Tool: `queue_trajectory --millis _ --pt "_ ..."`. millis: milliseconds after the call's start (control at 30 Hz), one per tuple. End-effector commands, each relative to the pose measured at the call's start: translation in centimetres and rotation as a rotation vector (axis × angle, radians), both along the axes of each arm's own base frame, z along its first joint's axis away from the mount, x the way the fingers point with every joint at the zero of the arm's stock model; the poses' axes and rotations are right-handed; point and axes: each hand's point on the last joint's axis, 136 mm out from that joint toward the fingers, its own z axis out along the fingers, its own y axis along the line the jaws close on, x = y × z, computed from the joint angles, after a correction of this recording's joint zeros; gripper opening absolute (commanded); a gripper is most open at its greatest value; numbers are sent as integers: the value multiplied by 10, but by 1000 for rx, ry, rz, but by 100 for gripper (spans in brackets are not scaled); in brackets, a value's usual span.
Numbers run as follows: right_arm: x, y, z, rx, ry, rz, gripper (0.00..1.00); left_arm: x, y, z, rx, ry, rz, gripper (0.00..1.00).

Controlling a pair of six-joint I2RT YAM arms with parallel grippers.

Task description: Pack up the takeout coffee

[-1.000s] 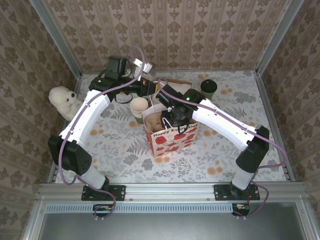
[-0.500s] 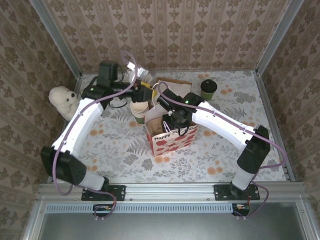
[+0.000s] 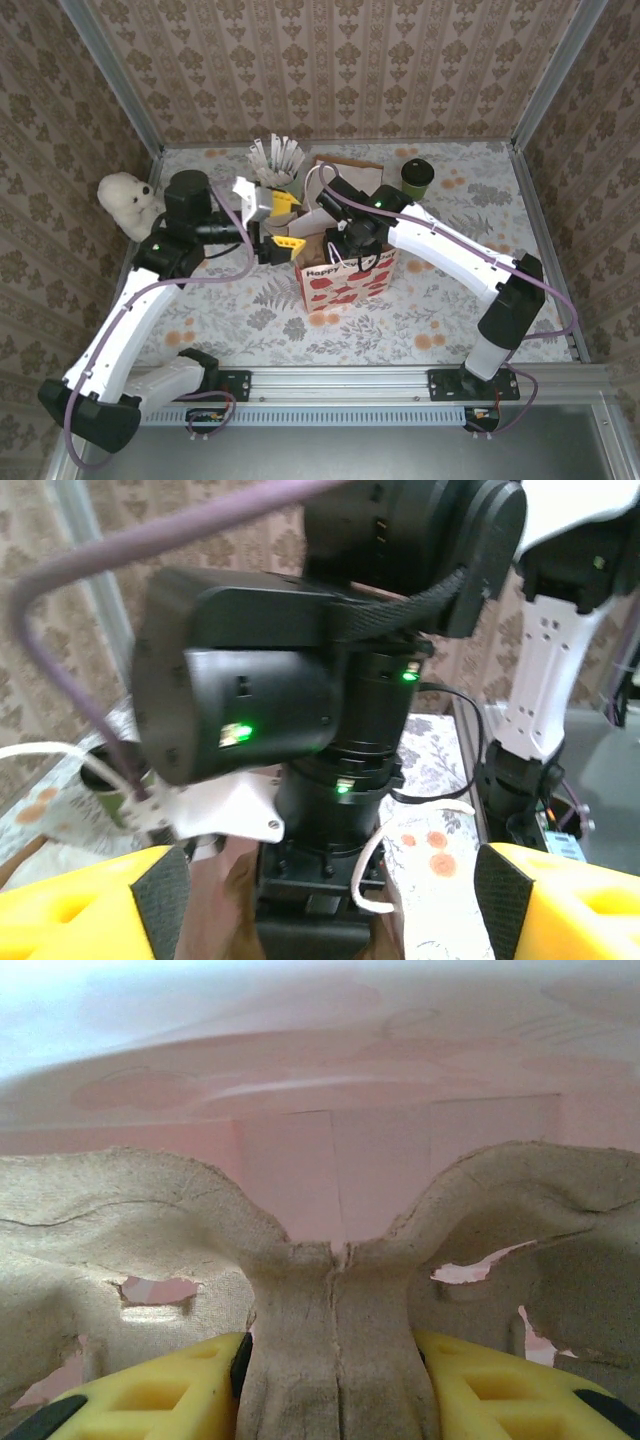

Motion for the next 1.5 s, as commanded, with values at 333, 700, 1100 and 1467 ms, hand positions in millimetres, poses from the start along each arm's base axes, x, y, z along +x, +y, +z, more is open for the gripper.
queue_trajectory --millis 333,700,1100,1467 --pt "2 -3 12 29 -14 -29 44 -37 -38 -24 -17 -154 -320 61" --pt "4 5 13 66 -14 -33 44 -18 -58 -45 60 -182 -217 39" --pt "14 -2 9 26 -25 -82 43 -62 -41 -44 54 -90 -279 8" --pt "10 1 -19 -34 72 -51 44 -79 -55 -47 121 -166 -342 11"
